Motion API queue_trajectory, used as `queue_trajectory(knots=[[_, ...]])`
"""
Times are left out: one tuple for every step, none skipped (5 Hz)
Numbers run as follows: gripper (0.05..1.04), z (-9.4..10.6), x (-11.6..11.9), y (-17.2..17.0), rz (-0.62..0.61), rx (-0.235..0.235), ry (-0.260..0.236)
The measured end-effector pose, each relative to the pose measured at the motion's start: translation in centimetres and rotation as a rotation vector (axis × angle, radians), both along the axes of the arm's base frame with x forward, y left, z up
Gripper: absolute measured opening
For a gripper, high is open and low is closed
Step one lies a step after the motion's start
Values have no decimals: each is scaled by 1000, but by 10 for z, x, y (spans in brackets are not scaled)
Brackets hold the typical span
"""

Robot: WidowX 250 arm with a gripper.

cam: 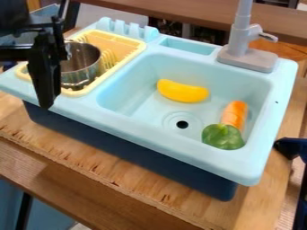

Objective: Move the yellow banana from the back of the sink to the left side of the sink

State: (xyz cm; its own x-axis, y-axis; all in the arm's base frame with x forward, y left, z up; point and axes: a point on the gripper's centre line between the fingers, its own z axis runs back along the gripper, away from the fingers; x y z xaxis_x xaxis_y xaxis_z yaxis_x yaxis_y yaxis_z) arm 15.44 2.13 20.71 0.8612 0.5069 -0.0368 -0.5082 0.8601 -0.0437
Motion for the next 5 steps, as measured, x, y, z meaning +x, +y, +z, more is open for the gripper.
queue_trajectory(knots=[[999,-3,2,2,-19,27,13],[1000,-22,50,10,-221,226,105],[1000,-27,80,10,-373,383,123],[1000,-27,99,2,-443,466,111],[1000,-35,108,-3,-558,415,87]])
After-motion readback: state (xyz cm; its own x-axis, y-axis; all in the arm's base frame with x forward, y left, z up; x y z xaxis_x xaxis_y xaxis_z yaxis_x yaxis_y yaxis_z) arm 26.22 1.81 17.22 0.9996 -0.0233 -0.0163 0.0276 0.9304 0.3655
